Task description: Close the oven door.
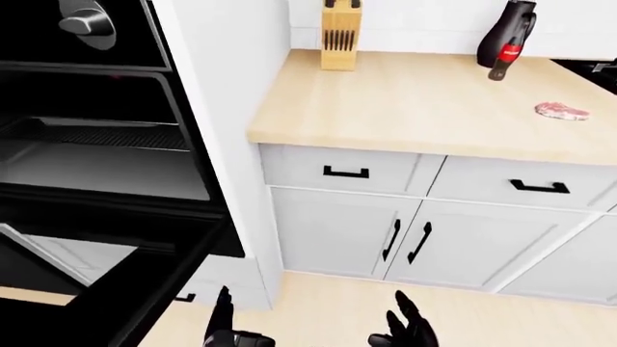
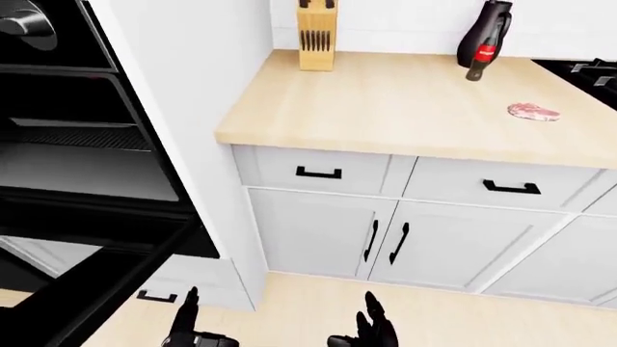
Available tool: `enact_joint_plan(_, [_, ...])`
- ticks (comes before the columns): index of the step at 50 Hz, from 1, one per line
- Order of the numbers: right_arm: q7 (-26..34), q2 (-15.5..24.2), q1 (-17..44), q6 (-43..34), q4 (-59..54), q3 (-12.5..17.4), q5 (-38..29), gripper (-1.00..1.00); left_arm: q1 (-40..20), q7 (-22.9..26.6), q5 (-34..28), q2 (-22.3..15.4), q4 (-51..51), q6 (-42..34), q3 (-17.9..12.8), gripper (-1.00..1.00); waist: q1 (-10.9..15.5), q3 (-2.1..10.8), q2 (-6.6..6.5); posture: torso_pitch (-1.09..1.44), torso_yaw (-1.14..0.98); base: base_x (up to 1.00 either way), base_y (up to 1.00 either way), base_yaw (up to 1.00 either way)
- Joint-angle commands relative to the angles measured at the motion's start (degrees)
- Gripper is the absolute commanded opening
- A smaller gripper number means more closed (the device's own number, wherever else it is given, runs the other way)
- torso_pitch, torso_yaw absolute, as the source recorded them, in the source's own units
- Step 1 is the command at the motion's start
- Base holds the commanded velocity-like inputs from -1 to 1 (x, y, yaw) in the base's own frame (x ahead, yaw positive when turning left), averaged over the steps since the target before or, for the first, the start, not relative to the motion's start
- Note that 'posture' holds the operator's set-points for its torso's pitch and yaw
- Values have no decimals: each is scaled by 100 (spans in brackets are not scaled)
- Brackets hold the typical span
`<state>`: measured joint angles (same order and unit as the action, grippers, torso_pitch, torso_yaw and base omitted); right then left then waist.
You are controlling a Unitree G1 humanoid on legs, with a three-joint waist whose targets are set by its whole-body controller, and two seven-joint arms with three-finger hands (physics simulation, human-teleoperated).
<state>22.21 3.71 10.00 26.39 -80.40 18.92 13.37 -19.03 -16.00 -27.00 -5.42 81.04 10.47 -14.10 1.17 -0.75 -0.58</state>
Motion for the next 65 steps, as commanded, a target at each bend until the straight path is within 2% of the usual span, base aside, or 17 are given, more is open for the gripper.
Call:
enact_joint_plan(1, [46, 34, 73, 103, 96, 1, -1, 100, -105, -50, -2, -28, -114, 84, 1, 100, -1, 56, -31, 0, 0, 0, 0, 38])
enact_joint_plan(7, [44, 32, 86, 95, 97, -1, -5, 100, -106, -52, -5, -27, -114, 86, 1, 100, 4, -46, 259, 0, 0, 0, 0, 45])
enact_joint_plan(14, [54, 37, 79, 102, 97, 6, 5, 100, -106, -60, -3, -28, -114, 92, -1, 100, -44, 23, 50, 0, 0, 0, 0, 48])
enact_joint_plan(17, [59, 38, 81, 104, 97, 6, 6, 100, -107, -59, 1, -27, -115, 90, -2, 100, -70, -10, -212, 0, 0, 0, 0, 48])
enact_joint_plan(19, [58, 38, 80, 105, 97, 7, 6, 100, -107, -61, 2, -27, -115, 91, -2, 100, -77, 118, -429, 0, 0, 0, 0, 48])
enact_joint_plan(20, [61, 38, 80, 105, 97, 6, 6, 100, -107, -61, 4, -26, -115, 91, -3, 100, -1, 80, -299, 0, 0, 0, 0, 48])
enact_joint_plan(29, [70, 37, 75, 115, 97, 4, 7, 100, -106, -64, 5, -24, -115, 98, 4, 100, -59, 0, 55, 0, 0, 0, 0, 49])
enact_joint_plan(34, [77, 37, 69, 123, 97, 5, 12, 100, -106, -63, 8, -26, -115, 97, 5, 100, -135, 44, 656, 0, 0, 0, 0, 49])
enact_joint_plan(35, [75, 38, 68, 126, 97, 4, 12, 100, -107, -64, 9, -26, -115, 99, 4, 100, -151, -16, 374, 0, 0, 0, 0, 48])
enact_joint_plan(37, [78, 38, 66, 129, 97, 5, 14, 100, -105, -65, 9, -26, -115, 102, 6, 100, -100, 45, 475, 0, 0, 0, 0, 49])
enact_joint_plan(43, [79, 39, 63, 132, 97, 4, 17, 100, -107, -66, 11, -25, -115, 97, 6, 100, -100, 45, 150, 0, 0, 0, 0, 49])
enact_joint_plan(47, [81, 38, 62, 129, 96, 5, 20, 100, -105, -64, 14, -26, -115, 98, 5, 100, -120, 70, -240, 0, 0, 0, 0, 48])
enact_joint_plan(49, [69, 37, 67, 124, 97, 4, 19, 100, -106, -67, 17, -27, -115, 101, 4, 100, -106, 160, -580, 0, 0, 0, 0, 48])
enact_joint_plan(56, [-21, 40, 82, 108, 97, 7, 14, 100, -108, -60, 16, -29, -115, 94, 7, 100, -56, 82, -172, 0, 0, 0, 0, 43])
enact_joint_plan(60, [18, 38, 93, 60, 96, 22, 43, 100, -111, -61, 15, -29, -115, 89, 5, 100, -74, -100, 9, 0, 0, 0, 0, 0])
enact_joint_plan(64, [36, 44, 101, 2, 96, 48, 87, 100, -114, -63, 13, -28, -115, 84, 4, 100, -27, -22, 397, 0, 0, 0, 0, 0])
enact_joint_plan(65, [25, 50, 99, -29, 96, 56, 100, 100, -115, -63, 13, -28, -115, 82, 3, 100, -70, -64, 248, 0, 0, 0, 0, 0])
